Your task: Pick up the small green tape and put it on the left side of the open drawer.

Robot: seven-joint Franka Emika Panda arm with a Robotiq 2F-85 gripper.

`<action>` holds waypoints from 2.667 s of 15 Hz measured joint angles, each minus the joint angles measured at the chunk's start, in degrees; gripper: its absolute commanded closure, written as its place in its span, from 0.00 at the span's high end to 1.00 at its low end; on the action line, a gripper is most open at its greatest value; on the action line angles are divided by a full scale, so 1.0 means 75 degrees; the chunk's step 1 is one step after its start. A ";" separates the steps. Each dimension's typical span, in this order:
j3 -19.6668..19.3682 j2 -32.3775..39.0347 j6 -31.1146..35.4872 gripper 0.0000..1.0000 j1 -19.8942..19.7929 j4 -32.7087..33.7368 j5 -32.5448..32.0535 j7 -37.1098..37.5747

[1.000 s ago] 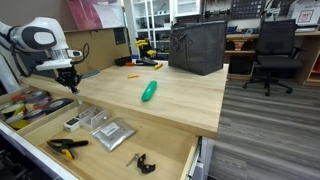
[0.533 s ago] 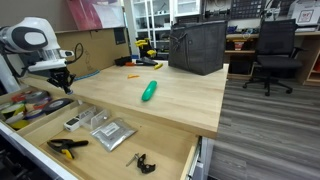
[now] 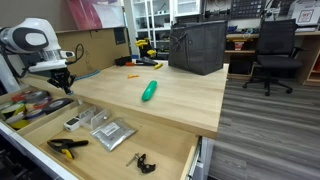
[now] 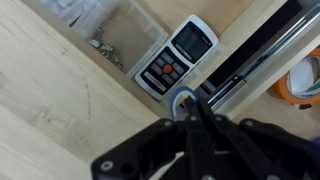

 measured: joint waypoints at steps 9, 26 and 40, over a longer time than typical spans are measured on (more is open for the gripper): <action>0.0887 0.1691 -0.0061 0.01 0.0589 0.1705 -0.0002 -0.0768; 0.2100 0.2488 -0.1562 0.01 0.1727 0.2080 -0.0645 -0.4277; 0.1852 0.3278 0.0529 0.01 0.2343 0.1926 -0.2113 -0.4345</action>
